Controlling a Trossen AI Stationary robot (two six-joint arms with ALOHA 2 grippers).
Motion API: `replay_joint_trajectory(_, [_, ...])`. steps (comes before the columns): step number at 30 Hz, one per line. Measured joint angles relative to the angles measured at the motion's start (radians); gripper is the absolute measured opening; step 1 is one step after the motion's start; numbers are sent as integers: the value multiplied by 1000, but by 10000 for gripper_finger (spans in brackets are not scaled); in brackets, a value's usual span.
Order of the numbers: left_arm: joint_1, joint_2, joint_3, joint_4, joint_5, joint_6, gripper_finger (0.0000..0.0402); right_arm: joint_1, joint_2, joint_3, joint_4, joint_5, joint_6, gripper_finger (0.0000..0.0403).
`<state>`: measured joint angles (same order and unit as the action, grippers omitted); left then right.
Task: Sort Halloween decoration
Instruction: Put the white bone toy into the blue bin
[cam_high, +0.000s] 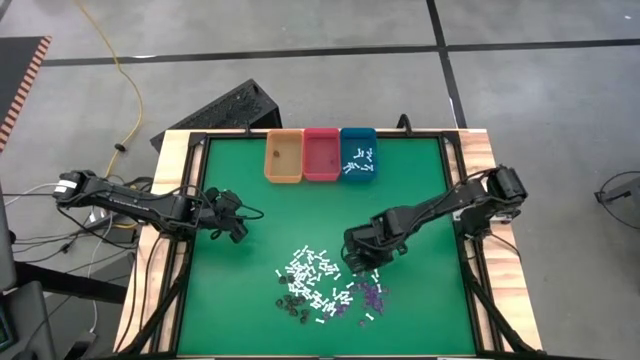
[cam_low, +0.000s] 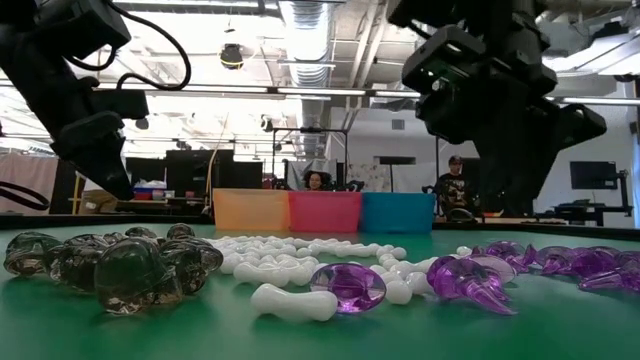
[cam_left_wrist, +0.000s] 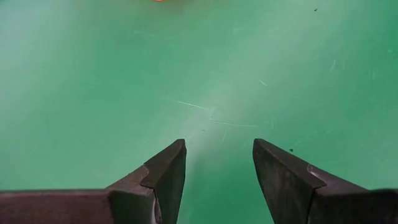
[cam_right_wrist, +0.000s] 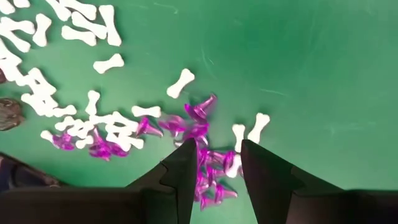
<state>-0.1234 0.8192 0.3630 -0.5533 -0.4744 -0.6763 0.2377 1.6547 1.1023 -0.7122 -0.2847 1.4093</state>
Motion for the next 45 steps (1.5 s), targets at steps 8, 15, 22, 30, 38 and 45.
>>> replay_joint_trajectory(8, [0,0,0,0,16,-26,179,-81,0,0,-74,-107,-94,155])
replay_joint_trajectory(15, [0,0,0,0,19,-27,179,-106,0,0,-55,-105,-155,155])
replay_joint_trajectory(22, [0,0,0,-1,26,-28,179,29,0,0,-51,65,-118,155])
replay_joint_trajectory(30, [0,0,0,-1,23,-26,179,152,0,-1,-72,249,47,155])
replay_joint_trajectory(38, [0,0,0,-1,20,-25,179,161,3,-74,-56,256,131,155])
replay_joint_trajectory(45, [0,0,0,-1,18,-24,179,161,3,-77,13,251,138,155])
